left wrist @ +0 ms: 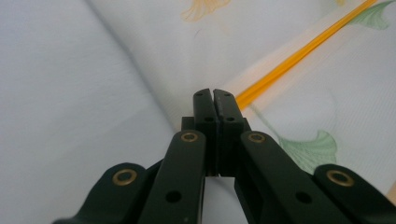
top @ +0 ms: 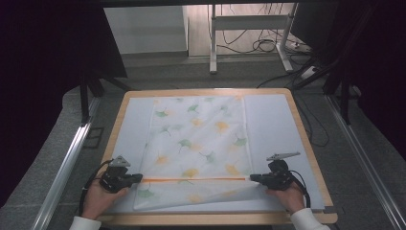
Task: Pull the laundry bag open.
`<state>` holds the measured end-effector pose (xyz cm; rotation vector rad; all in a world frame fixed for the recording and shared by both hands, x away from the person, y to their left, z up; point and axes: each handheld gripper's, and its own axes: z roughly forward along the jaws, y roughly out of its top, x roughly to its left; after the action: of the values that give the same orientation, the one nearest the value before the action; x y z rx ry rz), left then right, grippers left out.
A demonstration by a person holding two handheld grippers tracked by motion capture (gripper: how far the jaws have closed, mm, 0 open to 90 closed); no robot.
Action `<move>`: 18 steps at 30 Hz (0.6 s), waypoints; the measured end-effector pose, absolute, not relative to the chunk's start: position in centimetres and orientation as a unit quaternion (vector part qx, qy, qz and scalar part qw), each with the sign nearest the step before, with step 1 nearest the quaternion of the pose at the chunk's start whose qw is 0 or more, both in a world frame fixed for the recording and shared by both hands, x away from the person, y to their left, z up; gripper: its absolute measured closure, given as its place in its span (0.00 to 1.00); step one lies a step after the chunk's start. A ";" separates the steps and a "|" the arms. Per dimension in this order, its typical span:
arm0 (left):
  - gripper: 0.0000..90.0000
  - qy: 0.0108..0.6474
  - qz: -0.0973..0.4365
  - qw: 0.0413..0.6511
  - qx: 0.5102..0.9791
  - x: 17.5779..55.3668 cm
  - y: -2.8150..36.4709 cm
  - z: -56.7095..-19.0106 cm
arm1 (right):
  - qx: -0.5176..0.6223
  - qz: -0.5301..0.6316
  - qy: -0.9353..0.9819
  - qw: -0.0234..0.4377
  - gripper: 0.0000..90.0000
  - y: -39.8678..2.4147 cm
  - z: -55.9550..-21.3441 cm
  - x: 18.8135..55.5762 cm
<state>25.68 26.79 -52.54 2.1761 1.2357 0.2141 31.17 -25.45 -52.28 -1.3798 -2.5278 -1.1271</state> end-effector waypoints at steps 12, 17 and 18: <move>1.00 0.473 0.061 0.333 0.813 25.6 28.0 -53.0 | -0.447 -0.365 -0.816 0.025 1.00 -25.5 -52.3 31.2; 1.00 0.473 0.063 0.334 0.813 25.6 27.8 -53.0 | -0.446 -0.366 -0.817 0.025 1.00 -25.5 -52.3 31.2; 1.00 0.472 0.064 0.335 0.813 25.6 27.8 -53.0 | -0.445 -0.365 -0.817 0.025 1.00 -25.5 -52.3 31.2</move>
<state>25.59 27.81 -52.95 2.1216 1.2303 0.1659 31.18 -25.49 -52.29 -1.3770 -2.5273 -1.1290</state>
